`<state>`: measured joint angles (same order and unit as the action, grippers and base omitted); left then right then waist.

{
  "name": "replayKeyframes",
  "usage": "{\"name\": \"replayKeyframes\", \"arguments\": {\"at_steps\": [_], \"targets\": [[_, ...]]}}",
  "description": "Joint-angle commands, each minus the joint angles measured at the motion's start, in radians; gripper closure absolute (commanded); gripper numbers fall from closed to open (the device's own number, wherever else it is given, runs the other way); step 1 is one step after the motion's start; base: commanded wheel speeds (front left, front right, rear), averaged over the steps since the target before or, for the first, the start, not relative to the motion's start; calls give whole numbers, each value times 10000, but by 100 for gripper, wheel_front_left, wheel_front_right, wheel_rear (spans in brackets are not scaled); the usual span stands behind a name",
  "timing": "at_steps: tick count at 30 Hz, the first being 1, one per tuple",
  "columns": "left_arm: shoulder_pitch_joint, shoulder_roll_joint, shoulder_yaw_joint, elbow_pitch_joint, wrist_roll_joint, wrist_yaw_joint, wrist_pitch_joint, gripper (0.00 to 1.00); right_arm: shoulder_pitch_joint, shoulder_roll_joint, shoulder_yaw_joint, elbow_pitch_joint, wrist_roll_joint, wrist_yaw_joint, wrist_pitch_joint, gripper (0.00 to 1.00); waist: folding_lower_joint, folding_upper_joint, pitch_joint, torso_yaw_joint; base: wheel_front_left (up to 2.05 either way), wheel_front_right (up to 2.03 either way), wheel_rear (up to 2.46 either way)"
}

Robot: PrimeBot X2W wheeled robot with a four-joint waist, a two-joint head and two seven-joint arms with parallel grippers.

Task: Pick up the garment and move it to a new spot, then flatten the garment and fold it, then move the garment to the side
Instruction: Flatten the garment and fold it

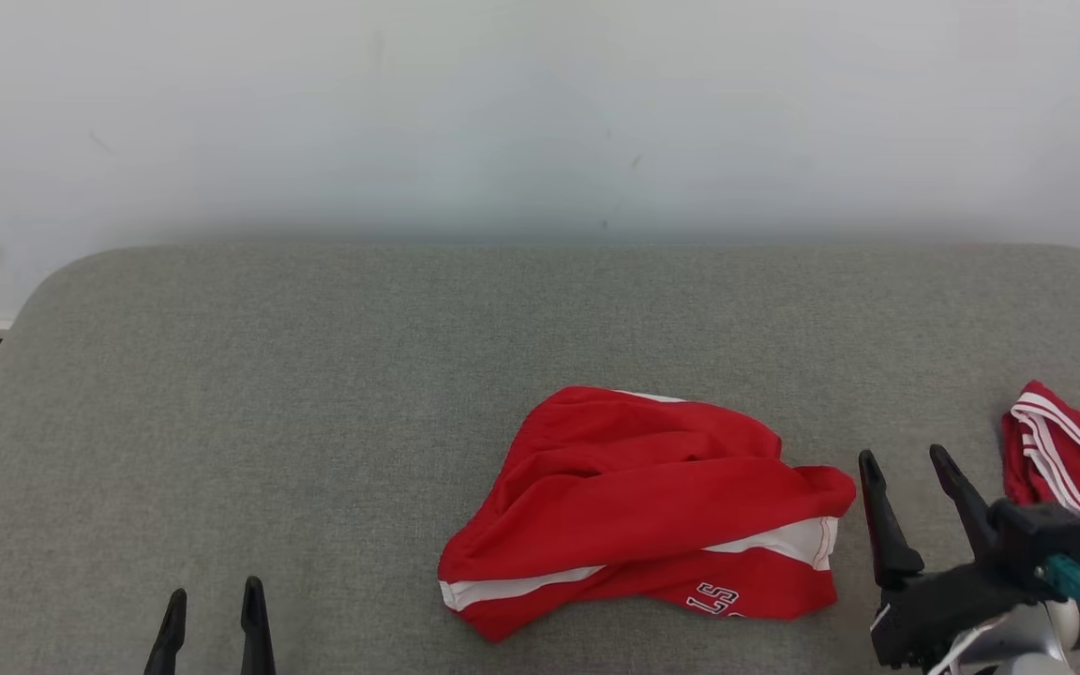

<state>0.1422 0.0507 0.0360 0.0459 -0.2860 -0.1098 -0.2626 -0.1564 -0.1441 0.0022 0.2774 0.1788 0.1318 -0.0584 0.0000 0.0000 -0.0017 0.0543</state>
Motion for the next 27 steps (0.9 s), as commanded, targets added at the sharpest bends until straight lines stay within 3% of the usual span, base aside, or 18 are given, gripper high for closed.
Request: {"name": "replayKeyframes", "arguments": {"at_steps": [1,9,27], "targets": [[88,-7,5,-20,-24,21,-27,0,378,55,-41,-309,-44,-26,-249,0,0,0,-93,-147,0,0,0],[140,-7,-106,17,409,-31,-27,0,1565,195,245,-1225,7,-26,-1103,0,0,0,-278,-537,0,0,0],[237,-6,-356,510,876,-79,-27,0,2603,410,734,-766,52,-26,-1343,0,0,0,-636,-827,0,0,0]]}}
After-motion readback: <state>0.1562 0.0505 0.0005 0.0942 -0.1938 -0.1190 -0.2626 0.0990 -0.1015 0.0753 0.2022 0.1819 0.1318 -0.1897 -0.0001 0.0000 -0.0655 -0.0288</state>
